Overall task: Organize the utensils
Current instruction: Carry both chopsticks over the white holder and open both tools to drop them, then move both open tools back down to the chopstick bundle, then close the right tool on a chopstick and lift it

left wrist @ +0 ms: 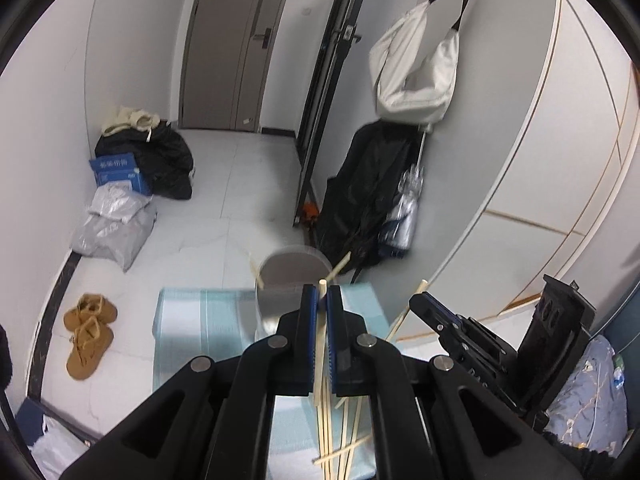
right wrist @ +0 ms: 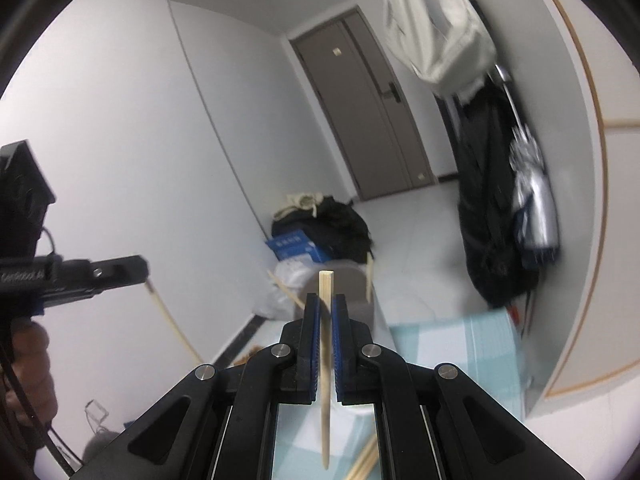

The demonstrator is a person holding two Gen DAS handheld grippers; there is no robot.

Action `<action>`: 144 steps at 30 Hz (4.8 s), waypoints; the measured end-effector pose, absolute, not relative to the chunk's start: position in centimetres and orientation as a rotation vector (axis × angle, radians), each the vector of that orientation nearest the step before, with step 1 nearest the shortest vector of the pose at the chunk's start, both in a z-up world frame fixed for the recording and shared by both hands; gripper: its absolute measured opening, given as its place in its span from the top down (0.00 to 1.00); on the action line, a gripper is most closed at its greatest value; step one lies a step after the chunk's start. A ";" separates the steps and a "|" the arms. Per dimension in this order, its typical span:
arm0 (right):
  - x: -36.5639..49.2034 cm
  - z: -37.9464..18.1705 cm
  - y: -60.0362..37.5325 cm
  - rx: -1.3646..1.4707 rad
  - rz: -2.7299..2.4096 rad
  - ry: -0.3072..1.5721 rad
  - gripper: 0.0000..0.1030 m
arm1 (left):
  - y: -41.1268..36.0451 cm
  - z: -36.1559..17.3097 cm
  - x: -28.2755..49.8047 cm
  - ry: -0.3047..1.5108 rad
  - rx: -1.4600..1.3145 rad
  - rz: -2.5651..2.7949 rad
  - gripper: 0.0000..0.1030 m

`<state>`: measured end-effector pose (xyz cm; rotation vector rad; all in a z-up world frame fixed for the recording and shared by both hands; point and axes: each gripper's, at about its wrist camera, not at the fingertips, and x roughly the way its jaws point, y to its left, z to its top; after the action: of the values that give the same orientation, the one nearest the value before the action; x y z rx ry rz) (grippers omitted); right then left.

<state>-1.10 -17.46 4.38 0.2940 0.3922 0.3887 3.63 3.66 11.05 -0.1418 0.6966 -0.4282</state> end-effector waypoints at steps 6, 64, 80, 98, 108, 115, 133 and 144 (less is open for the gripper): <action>2.1 9.7 -16.9 0.248 0.411 0.306 0.95 | 3.6 14.5 6.1 0.647 -0.157 -0.432 0.99; -2.5 0.7 -24.4 0.410 0.156 0.726 0.30 | 3.0 3.0 3.8 0.797 -0.145 -0.319 0.28; -3.5 -12.4 -26.6 0.613 -0.047 1.257 0.38 | 4.8 -3.0 3.6 0.876 -0.198 -0.306 0.28; -2.2 -13.3 -19.7 0.176 -0.298 1.177 0.74 | 7.5 -4.6 4.1 0.924 -0.232 -0.241 0.28; -0.7 -13.1 -20.6 0.252 -0.359 1.127 0.93 | 8.0 -4.7 3.9 0.926 -0.236 -0.222 0.28; 1.6 -13.3 -21.8 0.383 -0.306 1.126 0.97 | 8.3 -5.2 4.0 0.937 -0.236 -0.212 0.28; -0.7 -6.6 -22.0 0.381 0.095 0.843 0.97 | 3.8 -8.6 4.8 1.105 -0.246 -0.376 0.28; -2.3 -4.3 -24.1 0.447 0.187 0.671 0.97 | -1.4 -11.0 5.8 1.139 -0.038 -0.310 0.28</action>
<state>-2.27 -24.10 -4.28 0.4466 0.6711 0.1875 5.82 -1.37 -11.02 -0.0376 1.1388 -0.3104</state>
